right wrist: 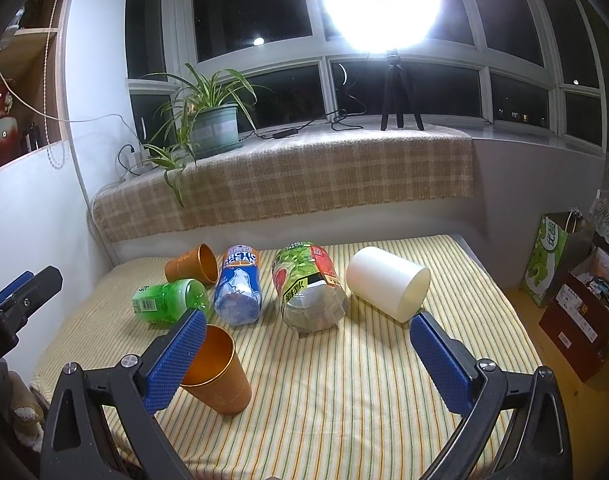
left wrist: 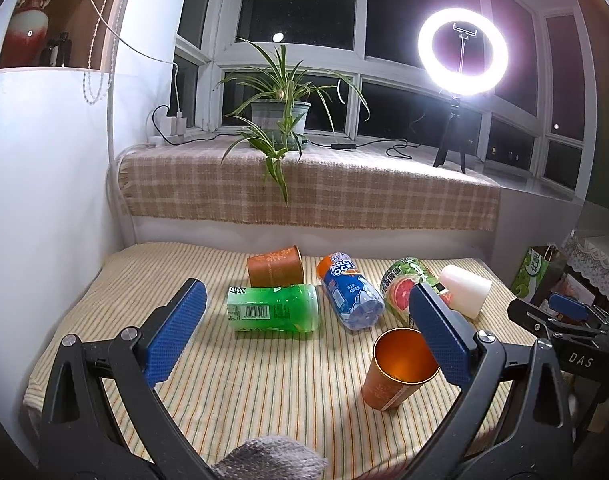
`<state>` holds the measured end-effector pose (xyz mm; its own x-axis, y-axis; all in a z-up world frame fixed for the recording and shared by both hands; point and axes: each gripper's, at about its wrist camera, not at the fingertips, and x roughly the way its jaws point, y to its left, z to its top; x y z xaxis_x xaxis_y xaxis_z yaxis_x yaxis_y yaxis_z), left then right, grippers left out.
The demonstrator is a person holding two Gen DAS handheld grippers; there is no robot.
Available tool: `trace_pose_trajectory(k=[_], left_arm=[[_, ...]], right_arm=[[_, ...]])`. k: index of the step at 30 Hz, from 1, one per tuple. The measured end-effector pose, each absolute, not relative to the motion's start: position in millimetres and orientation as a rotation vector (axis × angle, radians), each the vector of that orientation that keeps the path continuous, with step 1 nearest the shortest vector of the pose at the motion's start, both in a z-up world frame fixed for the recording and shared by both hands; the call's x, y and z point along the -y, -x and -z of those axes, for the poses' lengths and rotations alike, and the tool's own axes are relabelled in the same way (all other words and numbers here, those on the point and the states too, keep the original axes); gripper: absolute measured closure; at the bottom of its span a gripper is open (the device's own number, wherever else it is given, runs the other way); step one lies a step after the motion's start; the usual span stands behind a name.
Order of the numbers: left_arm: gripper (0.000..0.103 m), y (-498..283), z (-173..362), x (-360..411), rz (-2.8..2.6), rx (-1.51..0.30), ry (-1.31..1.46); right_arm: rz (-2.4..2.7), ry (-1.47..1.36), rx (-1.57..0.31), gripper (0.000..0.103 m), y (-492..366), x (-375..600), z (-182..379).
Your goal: Flip cup upright
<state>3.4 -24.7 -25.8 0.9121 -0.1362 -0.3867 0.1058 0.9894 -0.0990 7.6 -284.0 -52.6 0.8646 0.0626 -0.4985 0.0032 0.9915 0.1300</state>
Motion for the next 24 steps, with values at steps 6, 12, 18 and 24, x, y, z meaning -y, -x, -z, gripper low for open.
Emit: trace_pose_trajectory(k=[6, 12, 18, 24], left_arm=[[0.000, -3.0, 25.7, 25.1, 0.124, -0.404, 0.075], [0.000, -3.2, 24.7, 25.1, 0.124, -0.403, 0.074], [0.000, -2.8, 24.9, 25.6, 0.123, -0.402, 0.074], [0.000, -2.3, 25.1, 26.1, 0.122, -0.401, 0.073]], right_arm=[[-0.034, -0.132, -0.532, 0.000, -8.2, 284.1, 53.7], [-0.037, -0.133, -0.535, 0.000, -8.6, 284.3, 53.7], [-0.039, -0.138, -0.545, 0.000, -10.0, 284.1, 54.0], [-0.039, -0.134, -0.544, 0.000, -10.6, 283.8, 53.9]])
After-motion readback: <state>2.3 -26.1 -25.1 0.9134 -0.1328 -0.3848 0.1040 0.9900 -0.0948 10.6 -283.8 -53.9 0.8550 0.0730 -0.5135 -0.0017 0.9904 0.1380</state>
